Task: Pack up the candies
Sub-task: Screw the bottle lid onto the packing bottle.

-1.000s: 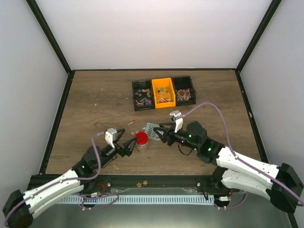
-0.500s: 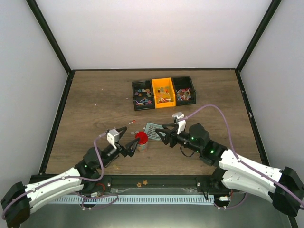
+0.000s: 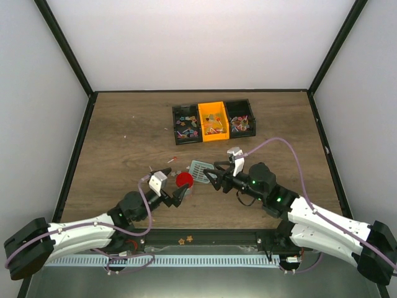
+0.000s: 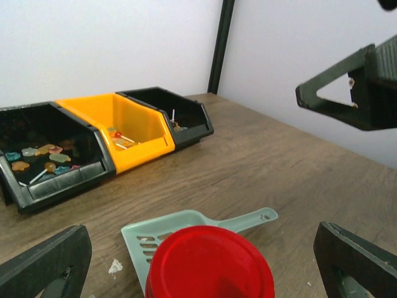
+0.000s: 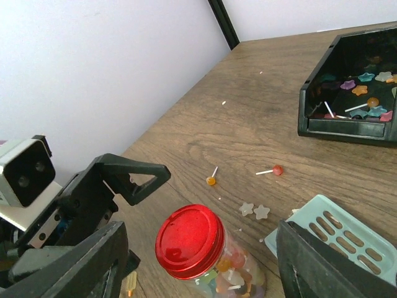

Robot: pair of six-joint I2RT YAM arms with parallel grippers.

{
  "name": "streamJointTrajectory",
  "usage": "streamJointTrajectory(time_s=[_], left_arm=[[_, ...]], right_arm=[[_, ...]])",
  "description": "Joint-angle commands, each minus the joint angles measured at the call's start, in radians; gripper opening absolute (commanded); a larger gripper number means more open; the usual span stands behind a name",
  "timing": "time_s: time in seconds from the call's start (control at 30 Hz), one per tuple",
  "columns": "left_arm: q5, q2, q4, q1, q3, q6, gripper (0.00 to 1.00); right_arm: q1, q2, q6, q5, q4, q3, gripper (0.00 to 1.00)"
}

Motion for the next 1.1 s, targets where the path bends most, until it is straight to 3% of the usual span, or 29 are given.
streamJointTrajectory(time_s=[0.0, 0.63, 1.07], left_arm=[[-0.014, 0.008, 0.076, -0.003, -0.168, 0.025, 1.0], [0.034, 0.404, 0.455, -0.003, -0.198, 0.054, 1.0], [0.006, 0.598, 0.611, -0.004, -0.198, 0.041, 1.0]], right_arm=[[-0.006, -0.011, -0.008, 0.013, -0.002, -0.013, 0.67], [-0.006, 0.017, 0.003, 0.021, -0.012, -0.006, 0.67], [-0.006, 0.044, 0.004, 0.022, 0.005, -0.003, 0.66]])
